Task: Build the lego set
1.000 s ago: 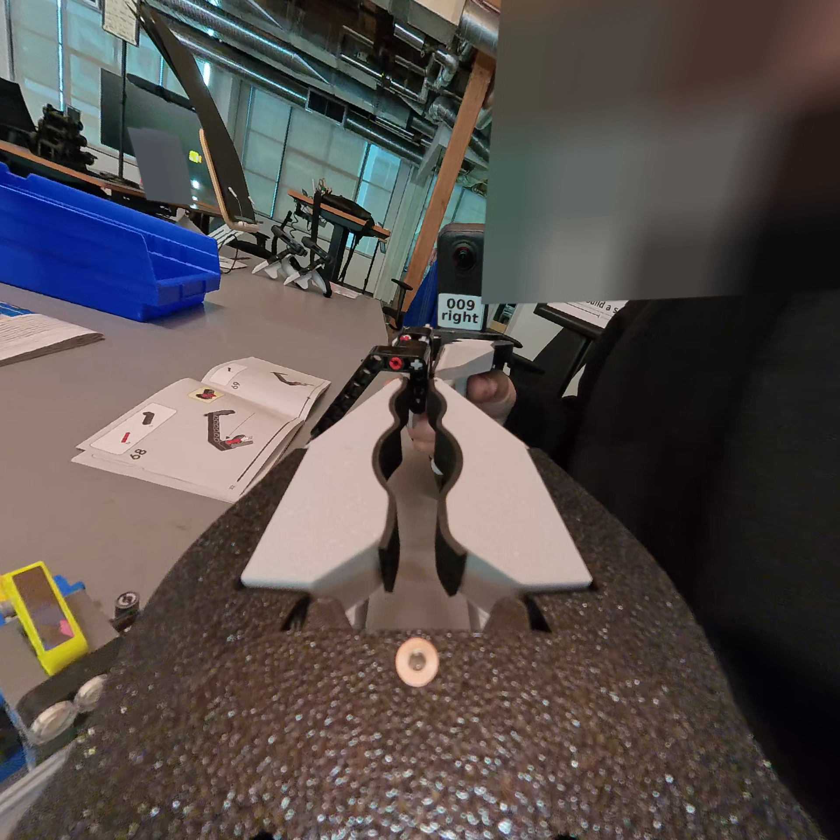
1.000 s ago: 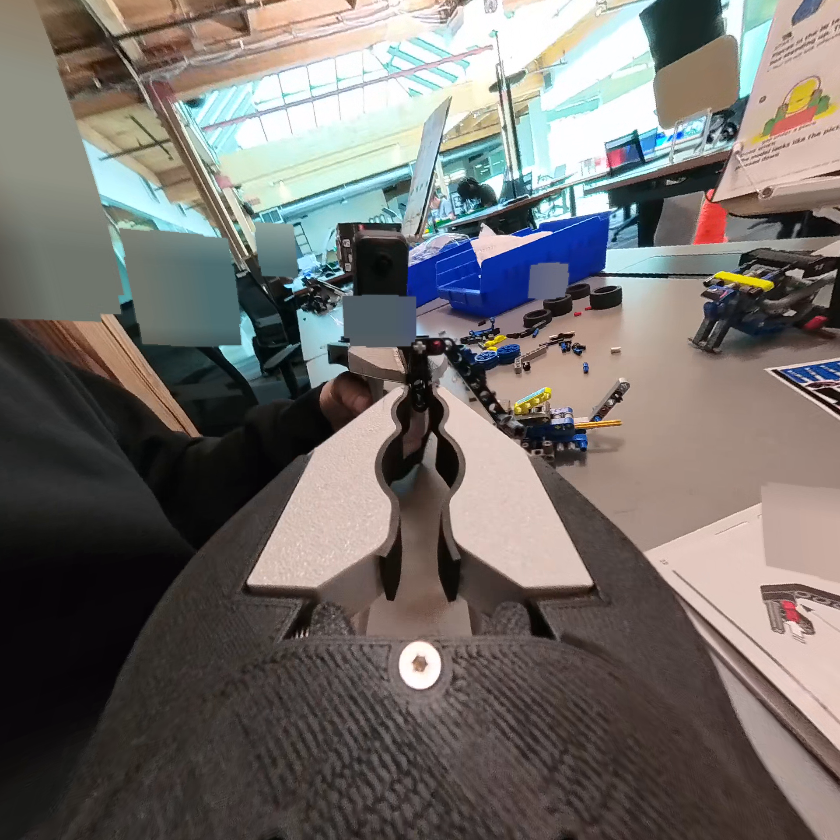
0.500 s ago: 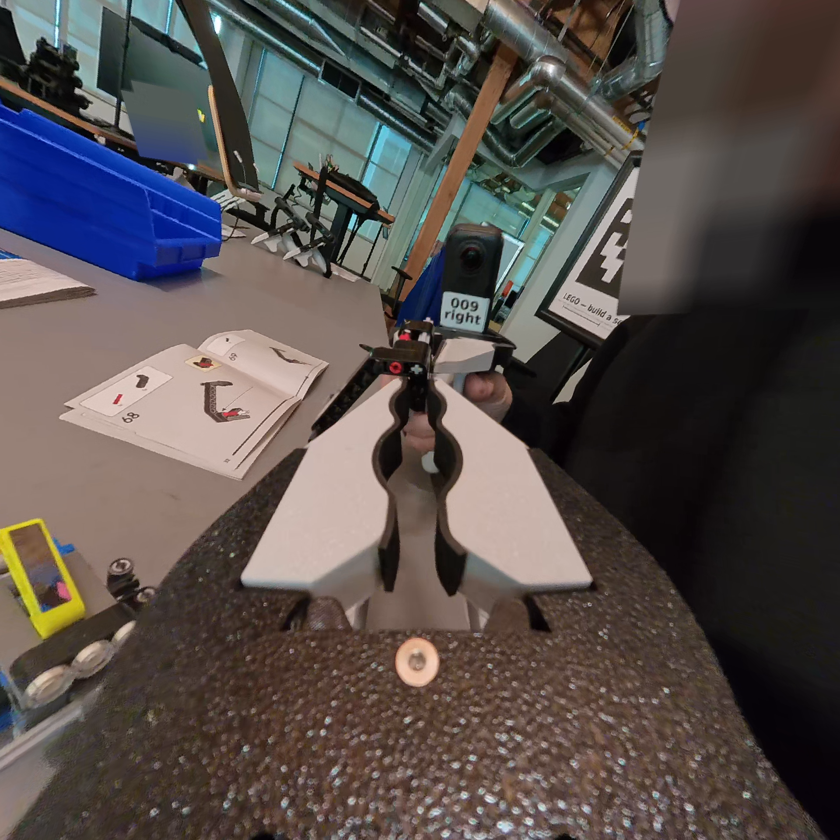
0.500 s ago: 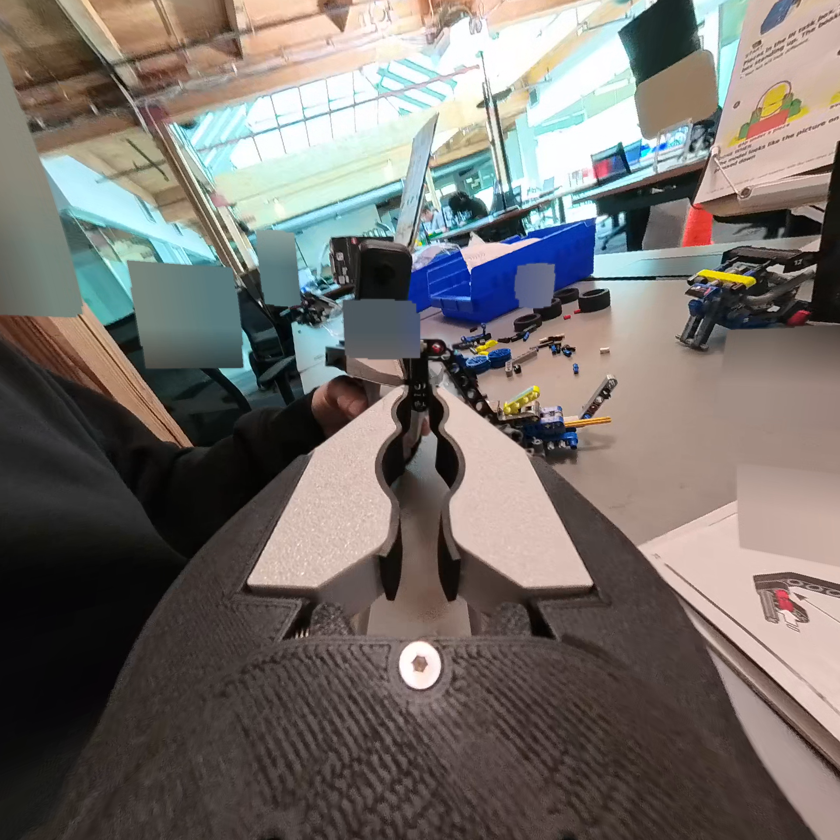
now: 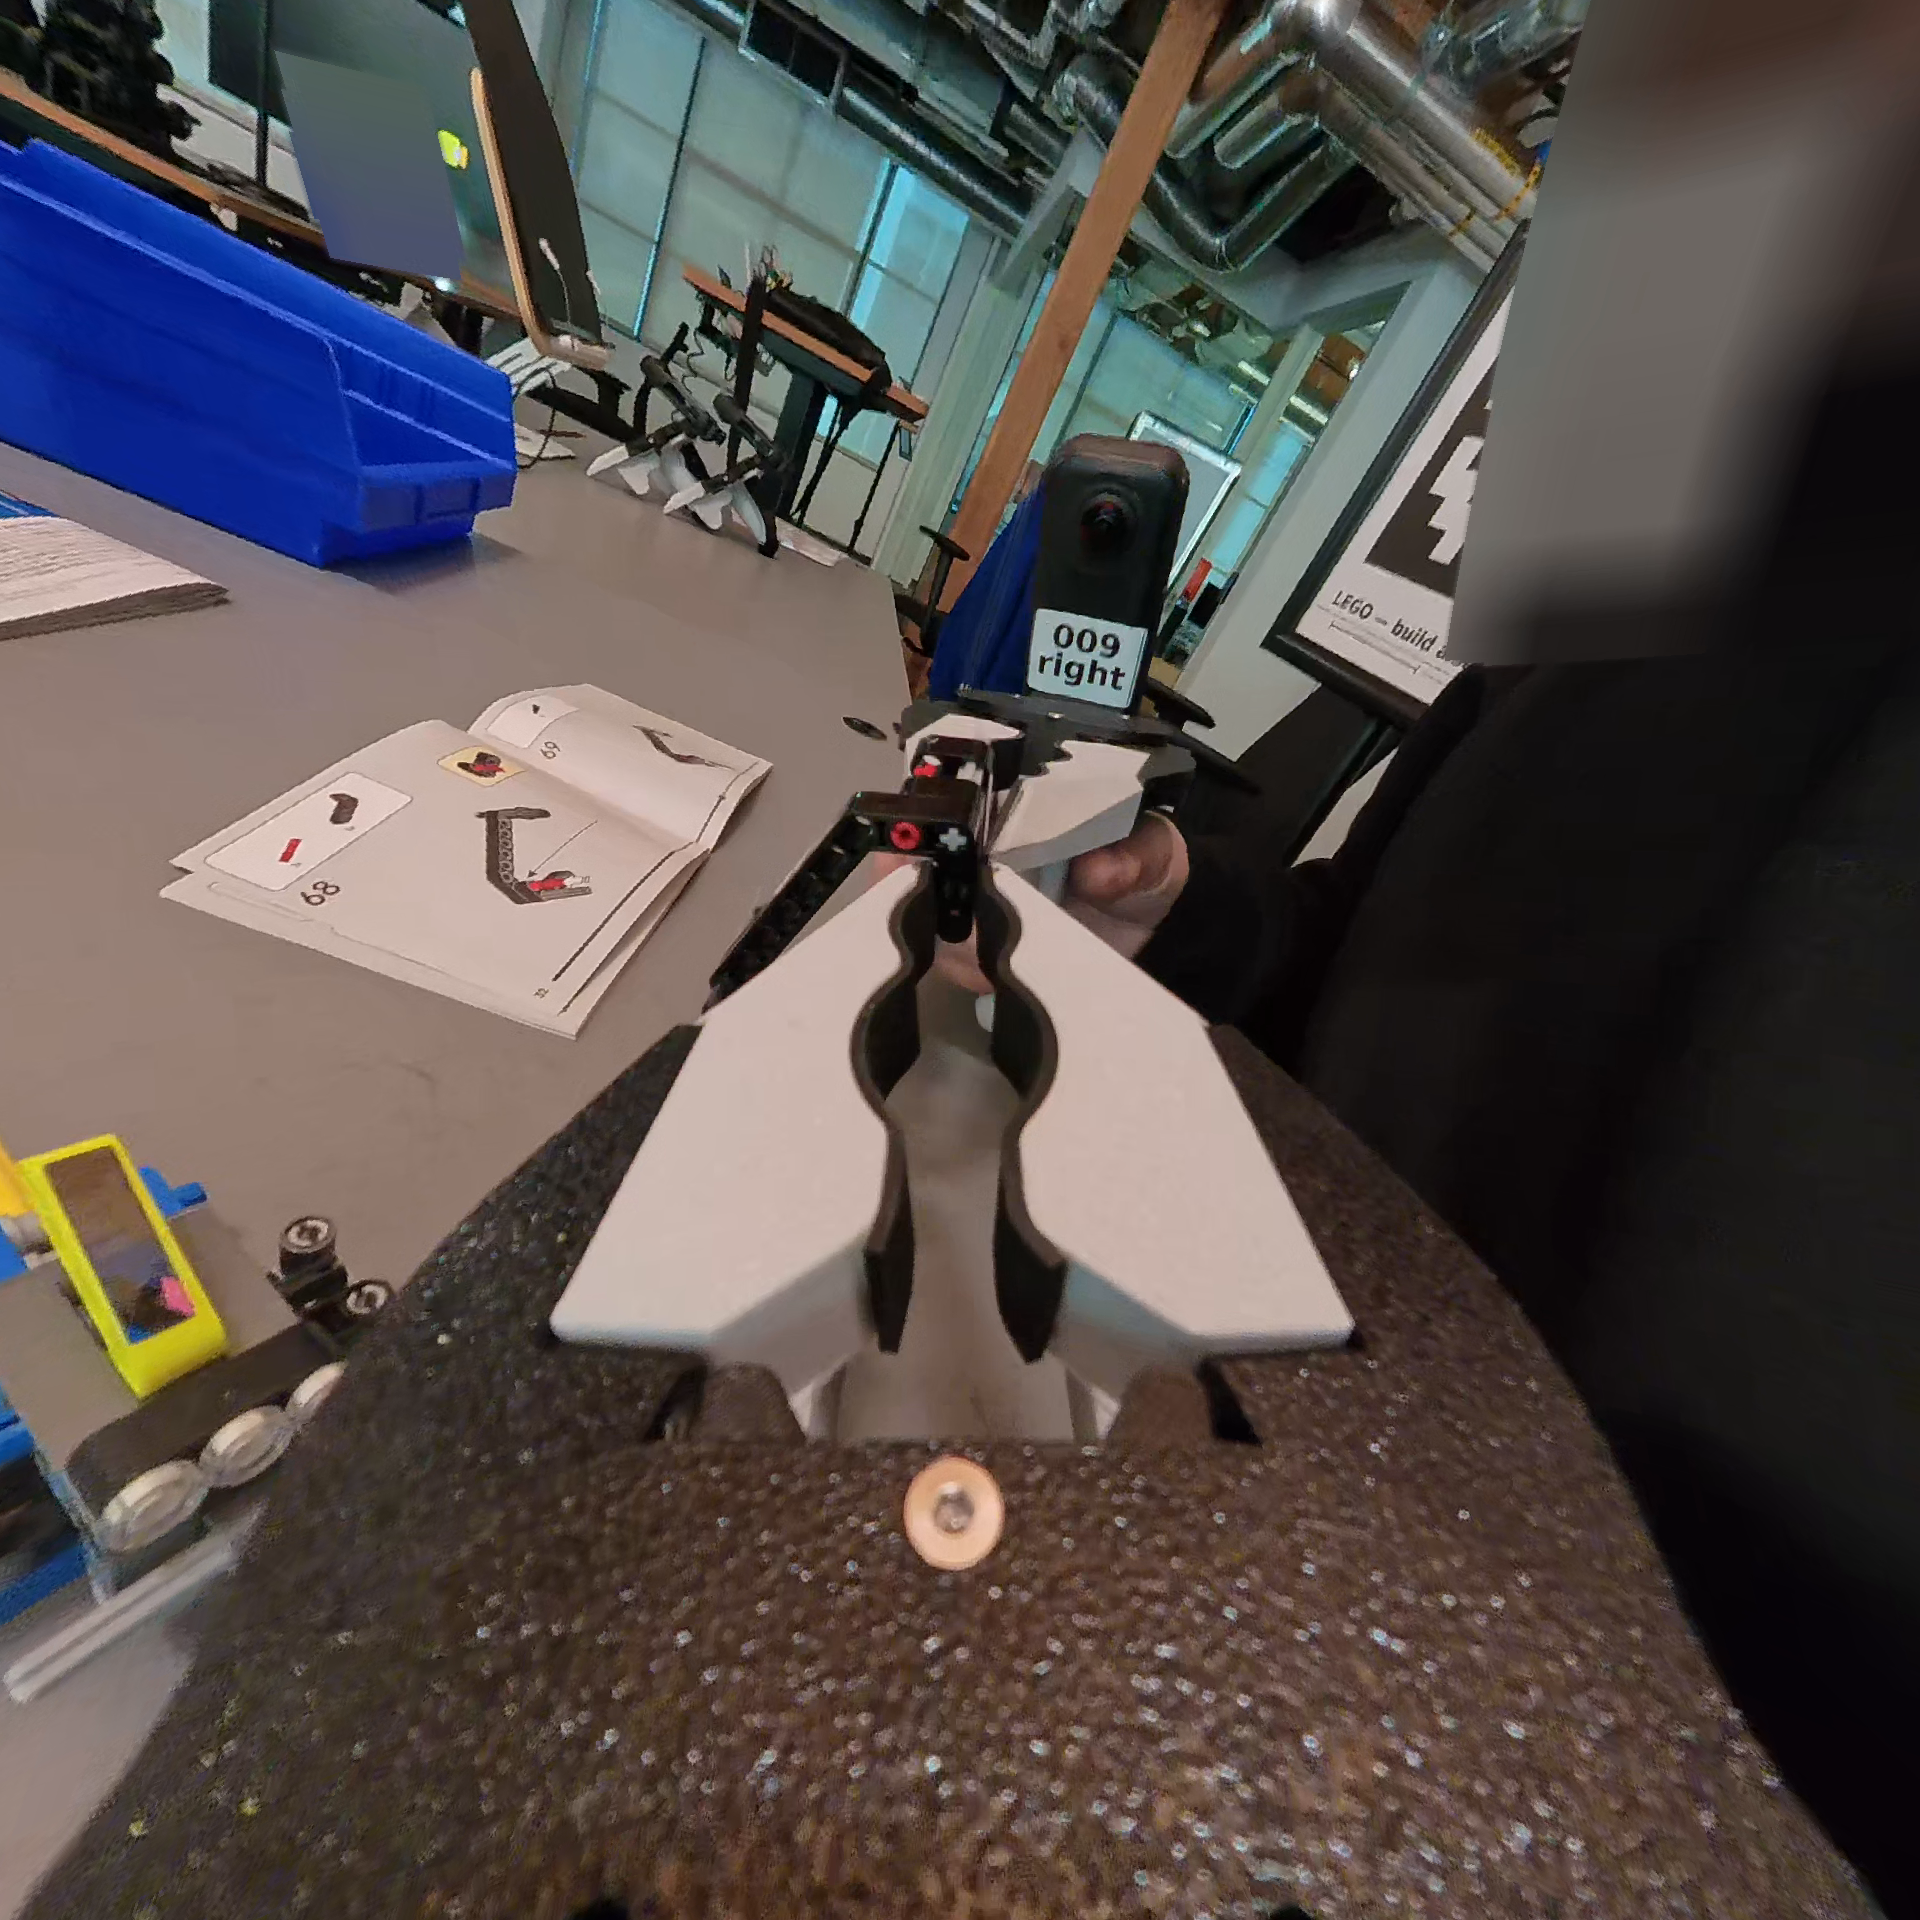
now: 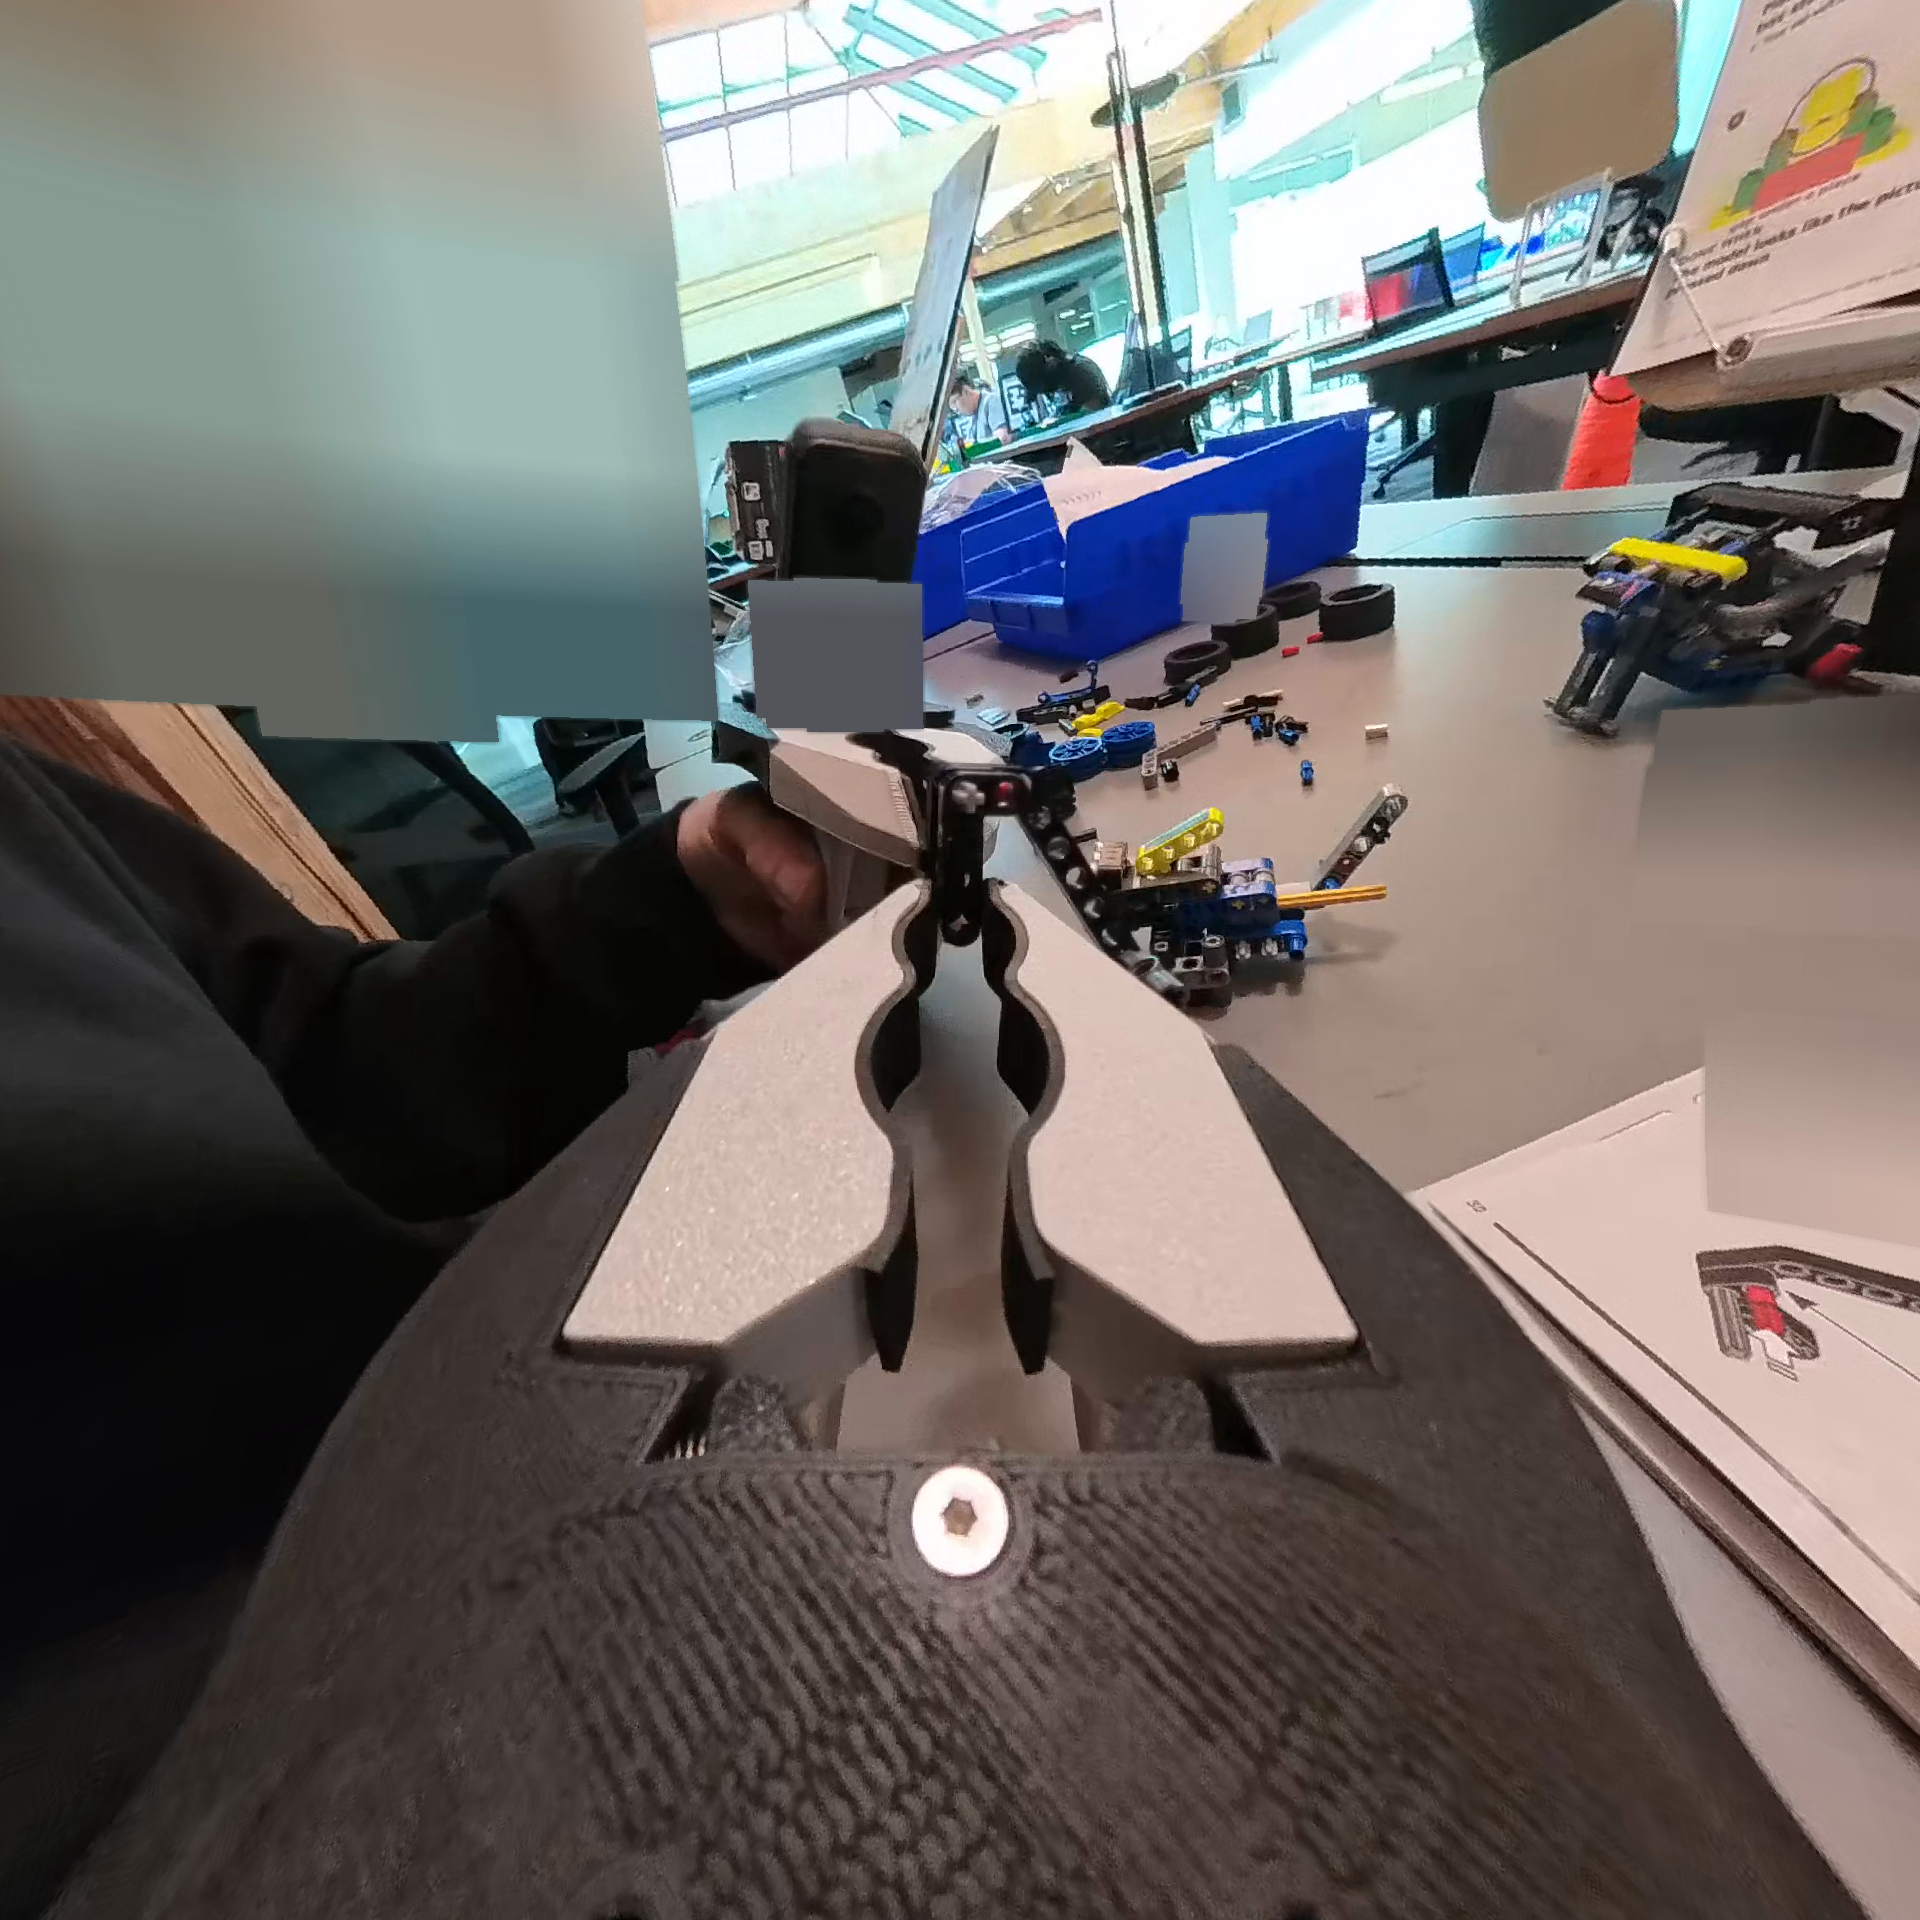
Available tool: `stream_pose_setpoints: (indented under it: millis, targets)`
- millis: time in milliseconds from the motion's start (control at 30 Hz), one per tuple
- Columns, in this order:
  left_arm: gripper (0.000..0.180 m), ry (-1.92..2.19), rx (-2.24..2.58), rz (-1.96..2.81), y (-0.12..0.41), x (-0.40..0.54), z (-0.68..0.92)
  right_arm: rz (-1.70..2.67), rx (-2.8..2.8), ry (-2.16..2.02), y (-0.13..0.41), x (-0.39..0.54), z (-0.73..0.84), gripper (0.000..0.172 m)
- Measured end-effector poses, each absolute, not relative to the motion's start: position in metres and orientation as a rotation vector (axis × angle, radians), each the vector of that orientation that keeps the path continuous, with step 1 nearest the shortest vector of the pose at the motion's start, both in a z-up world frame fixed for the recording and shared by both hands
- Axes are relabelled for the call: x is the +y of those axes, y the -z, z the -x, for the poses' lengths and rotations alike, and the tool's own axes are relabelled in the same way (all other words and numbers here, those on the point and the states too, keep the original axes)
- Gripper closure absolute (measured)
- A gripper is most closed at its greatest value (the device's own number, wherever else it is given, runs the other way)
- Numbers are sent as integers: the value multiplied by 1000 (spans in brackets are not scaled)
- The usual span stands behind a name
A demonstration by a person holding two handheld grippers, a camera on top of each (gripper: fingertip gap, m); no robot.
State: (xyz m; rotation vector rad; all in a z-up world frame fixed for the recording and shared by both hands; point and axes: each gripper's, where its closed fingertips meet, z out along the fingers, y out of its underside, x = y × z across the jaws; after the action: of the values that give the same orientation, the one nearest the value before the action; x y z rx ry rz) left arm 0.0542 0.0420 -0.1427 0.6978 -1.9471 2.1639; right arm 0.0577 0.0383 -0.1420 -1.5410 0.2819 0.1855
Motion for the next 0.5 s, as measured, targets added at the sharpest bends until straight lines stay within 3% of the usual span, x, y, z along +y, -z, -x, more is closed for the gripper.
stream_pose_setpoints:
  millis: [500]
  targets:
    - [176, -2138, -1918, -712, 144, 42, -55, 1493, 320, -291, 142, 37, -58, 167]
